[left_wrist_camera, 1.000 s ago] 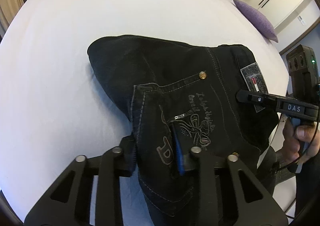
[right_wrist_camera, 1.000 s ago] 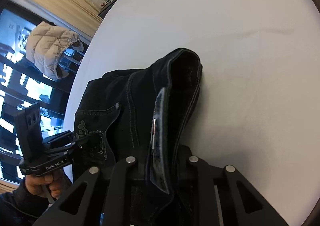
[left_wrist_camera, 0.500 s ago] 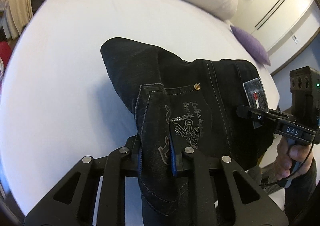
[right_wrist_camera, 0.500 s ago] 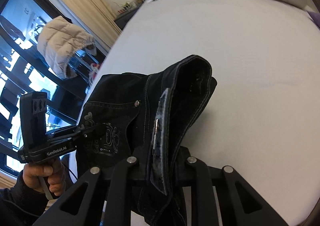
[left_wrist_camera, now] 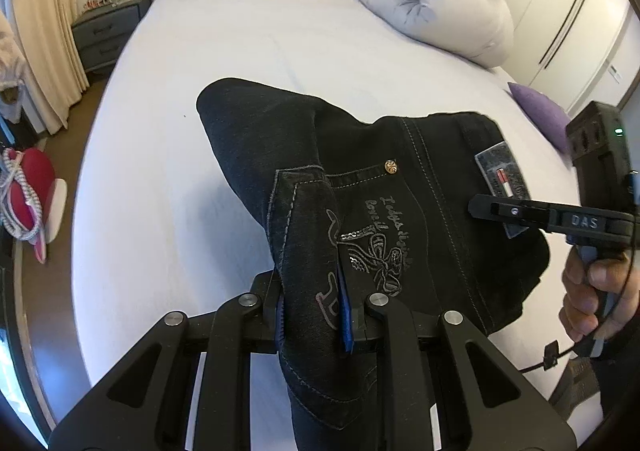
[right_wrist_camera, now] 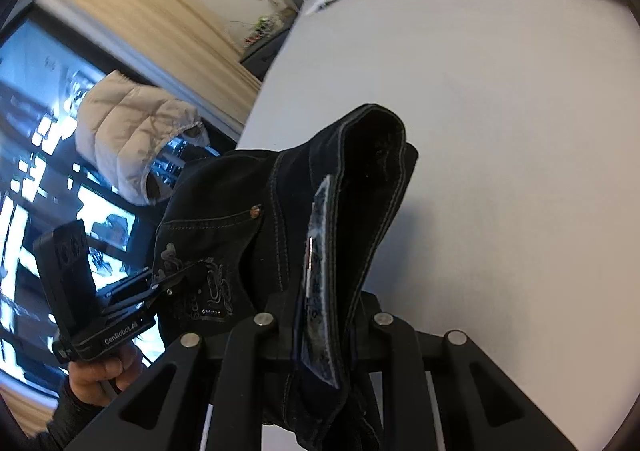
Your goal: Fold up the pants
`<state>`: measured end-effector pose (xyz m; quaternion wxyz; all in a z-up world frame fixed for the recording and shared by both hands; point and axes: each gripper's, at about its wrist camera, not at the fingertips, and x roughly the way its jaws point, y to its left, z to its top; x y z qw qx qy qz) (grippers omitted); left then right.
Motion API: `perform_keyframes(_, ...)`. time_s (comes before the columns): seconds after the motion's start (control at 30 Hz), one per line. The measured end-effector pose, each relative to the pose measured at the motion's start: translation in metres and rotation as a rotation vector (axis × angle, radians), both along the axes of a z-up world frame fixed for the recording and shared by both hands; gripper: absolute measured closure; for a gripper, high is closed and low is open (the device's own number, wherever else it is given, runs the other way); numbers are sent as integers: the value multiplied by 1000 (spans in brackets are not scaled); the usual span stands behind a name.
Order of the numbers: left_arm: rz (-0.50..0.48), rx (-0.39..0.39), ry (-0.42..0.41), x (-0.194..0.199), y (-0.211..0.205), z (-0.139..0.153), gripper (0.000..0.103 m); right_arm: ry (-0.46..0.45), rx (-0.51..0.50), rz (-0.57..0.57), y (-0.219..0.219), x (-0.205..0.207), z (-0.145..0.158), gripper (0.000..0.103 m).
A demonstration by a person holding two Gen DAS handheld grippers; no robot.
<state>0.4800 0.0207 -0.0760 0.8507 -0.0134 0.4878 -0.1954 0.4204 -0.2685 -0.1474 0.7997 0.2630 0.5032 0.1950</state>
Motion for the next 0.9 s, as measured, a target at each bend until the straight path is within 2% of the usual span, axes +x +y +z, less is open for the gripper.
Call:
perform_keyframes(0.17,6,-12,107,53,4,-64,82,133,77,-60,-15,17,-71,81)
perform_keyframes(0.2,12,-8,115,56,3,-73,78,138,110,-73,-19,16,-79,77)
perform_keyframes(0.23,24,-10,119,60,5,-82,76,140,165,-88,-26,14,-87,77)
perform_keyframes(0.27,40,-21,117,61,8,-89,69,140,221,-99,-32,12,-94,77)
perform_keyframes(0.3,50,-28,114,60,10,-93,60,131,252,-97,-35,10,-98,77)
perform_keyframes(0.47,48,-61,89,59,17,-97,56,102,284,-98,-38,3,-98,72)
perform_keyframes(0.5,51,-63,86,53,17,-94,55,96,279,-114,-39,-1,-94,67)
perform_keyframes(0.53,66,-53,74,51,20,-89,55,82,266,-131,-39,-5,-88,57)
perform_keyframes(0.57,75,-44,59,40,28,-87,55,60,243,-150,-40,-13,-81,51)
perform_keyframes(0.6,87,-33,23,32,32,-80,55,38,213,-165,-38,-19,-73,38)
perform_keyframes(0.63,97,-24,-17,21,38,-74,55,22,177,-179,-35,-26,-67,32)
perform_keyframes(0.67,113,-3,-72,8,40,-60,53,-1,126,-187,-33,-39,-57,31)
perform_keyframes(0.73,123,27,-170,-20,41,-37,43,-22,92,-191,-33,-54,-44,31)
perform_keyframes(0.8,131,63,-267,-49,38,-15,16,-66,42,-205,-29,-80,-25,31)
perform_keyframes(0.87,155,101,-357,-79,31,3,7,-122,-14,-220,-22,-108,-5,30)
perform_keyframes(0.9,168,122,-402,-98,27,12,7,-145,-56,-226,-17,-119,4,28)
